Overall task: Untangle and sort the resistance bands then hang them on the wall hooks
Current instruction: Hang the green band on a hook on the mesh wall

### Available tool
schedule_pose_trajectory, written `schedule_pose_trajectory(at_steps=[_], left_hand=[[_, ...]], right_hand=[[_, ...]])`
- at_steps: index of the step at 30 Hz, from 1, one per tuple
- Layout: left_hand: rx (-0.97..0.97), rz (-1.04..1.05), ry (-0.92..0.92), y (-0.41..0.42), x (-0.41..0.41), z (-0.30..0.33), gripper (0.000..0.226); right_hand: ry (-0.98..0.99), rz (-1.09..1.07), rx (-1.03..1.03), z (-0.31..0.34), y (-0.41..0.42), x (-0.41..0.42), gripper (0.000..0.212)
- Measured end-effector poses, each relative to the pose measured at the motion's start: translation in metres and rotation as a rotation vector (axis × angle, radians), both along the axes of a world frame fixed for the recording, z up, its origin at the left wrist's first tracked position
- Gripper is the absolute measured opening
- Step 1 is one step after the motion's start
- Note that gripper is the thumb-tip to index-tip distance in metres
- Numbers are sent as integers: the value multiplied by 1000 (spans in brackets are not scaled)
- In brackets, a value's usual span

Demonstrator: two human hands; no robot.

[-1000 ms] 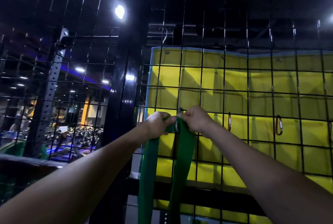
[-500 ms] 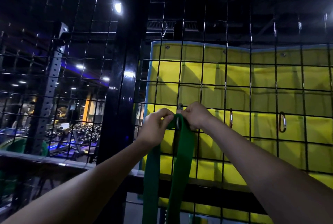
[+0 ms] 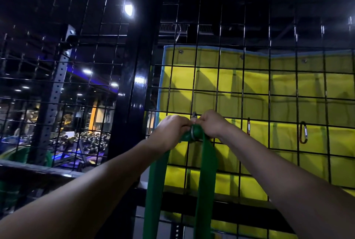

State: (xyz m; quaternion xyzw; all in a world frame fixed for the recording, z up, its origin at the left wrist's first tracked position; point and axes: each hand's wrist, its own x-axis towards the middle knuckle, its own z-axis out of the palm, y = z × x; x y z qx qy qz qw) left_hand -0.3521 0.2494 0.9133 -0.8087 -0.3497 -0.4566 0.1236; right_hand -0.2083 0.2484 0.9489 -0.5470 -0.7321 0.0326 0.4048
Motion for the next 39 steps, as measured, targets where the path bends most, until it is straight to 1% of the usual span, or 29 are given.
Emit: schedule_pose_trajectory(at_steps=[4,6,8,11,13,16,21,26,30,33,35,37,39], left_hand=[[-18,76,126,0,0,3,21],[-24,92,157,0,-1,5,23],[-37,68,156,-1,-1,4,25],[-73,19,113,1,2,-3,37],[-113,1,78,5,3,-6,34],[-145,7,88,8,3,-4,28],[-191,47,120,6,5,1,44],[-192,67,119,5,7,3,46],[-182,57,116,2,7,2,42],[-182,33,84,2,7,0,30],[-182,0,47,1,8,-3,23],[-183,-24,6,0,8,-6,22],[-173,-39,-42,0,9,-9,21]], right_hand=[[-18,-30,-11,2,-1,-1,37],[-18,-48,-12,2,-2,-2,36],[0,-44,-13,2,-4,-2,33],[26,-25,-11,1,-6,-1,36],[28,-20,-13,1,-6,0,35],[29,-17,-28,2,-5,0,35],[93,-1,-76,3,-10,-1,34],[130,-22,-96,2,-16,-5,32],[148,-13,-86,-2,-22,-6,34],[118,38,-49,-10,-29,0,34],[79,78,-13,-16,-36,8,26],[61,80,16,-22,-41,15,19],[80,31,24,-28,-43,19,21]])
